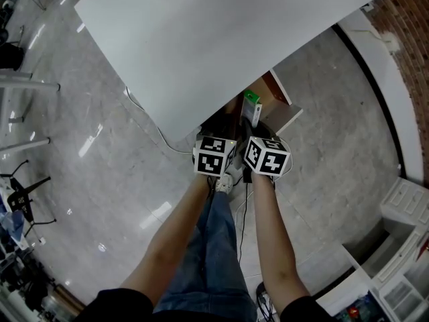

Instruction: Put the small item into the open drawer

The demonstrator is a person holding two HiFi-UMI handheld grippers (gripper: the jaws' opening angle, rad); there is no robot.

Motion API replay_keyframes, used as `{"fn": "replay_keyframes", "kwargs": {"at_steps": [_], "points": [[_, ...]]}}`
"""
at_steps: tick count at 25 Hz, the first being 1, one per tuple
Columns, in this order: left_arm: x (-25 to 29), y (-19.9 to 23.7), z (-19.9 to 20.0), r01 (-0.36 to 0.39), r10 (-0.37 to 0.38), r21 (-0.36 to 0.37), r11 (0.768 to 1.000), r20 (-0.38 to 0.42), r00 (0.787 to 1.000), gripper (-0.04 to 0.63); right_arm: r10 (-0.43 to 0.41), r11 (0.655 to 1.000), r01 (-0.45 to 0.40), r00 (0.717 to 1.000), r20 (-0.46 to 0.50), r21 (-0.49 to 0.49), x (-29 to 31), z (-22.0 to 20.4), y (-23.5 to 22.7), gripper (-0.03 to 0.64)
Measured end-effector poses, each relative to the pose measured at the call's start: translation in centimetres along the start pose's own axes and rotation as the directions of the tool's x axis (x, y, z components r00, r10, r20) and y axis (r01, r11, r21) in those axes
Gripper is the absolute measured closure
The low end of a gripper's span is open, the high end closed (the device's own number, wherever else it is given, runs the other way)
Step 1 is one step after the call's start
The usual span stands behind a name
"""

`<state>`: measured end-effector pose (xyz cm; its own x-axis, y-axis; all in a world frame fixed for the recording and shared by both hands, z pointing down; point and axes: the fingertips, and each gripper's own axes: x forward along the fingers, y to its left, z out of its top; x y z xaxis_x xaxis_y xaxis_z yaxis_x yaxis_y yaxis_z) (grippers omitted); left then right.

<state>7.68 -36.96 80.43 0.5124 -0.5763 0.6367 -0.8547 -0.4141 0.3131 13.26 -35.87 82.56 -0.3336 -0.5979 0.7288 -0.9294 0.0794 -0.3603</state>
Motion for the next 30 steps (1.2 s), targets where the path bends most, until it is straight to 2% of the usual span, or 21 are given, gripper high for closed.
{"fn": "replay_keyframes", "kwargs": {"at_steps": [7,13,30], "points": [[-0.3,0.1,-0.1,0.003,-0.003,-0.012,1.000,0.002,1.000,0.574,0.020,0.999,-0.020,1.000,0.017,0.024,-0.2,0.1,0.3,0.512],[-0.5,0.4,-0.4,0.002,-0.002,-0.018,1.000,-0.003,1.000,0.574,0.026,0.999,-0.028,0.999,0.040,0.040,-0.2,0.4,0.6,0.460],[-0.8,-0.2,0.0,0.019,-0.019,-0.018,1.000,0.001,1.000,0.574,-0.001,0.999,-0.002,0.997,0.083,0.043,-1.6,1.2,0.1,0.462]]}}
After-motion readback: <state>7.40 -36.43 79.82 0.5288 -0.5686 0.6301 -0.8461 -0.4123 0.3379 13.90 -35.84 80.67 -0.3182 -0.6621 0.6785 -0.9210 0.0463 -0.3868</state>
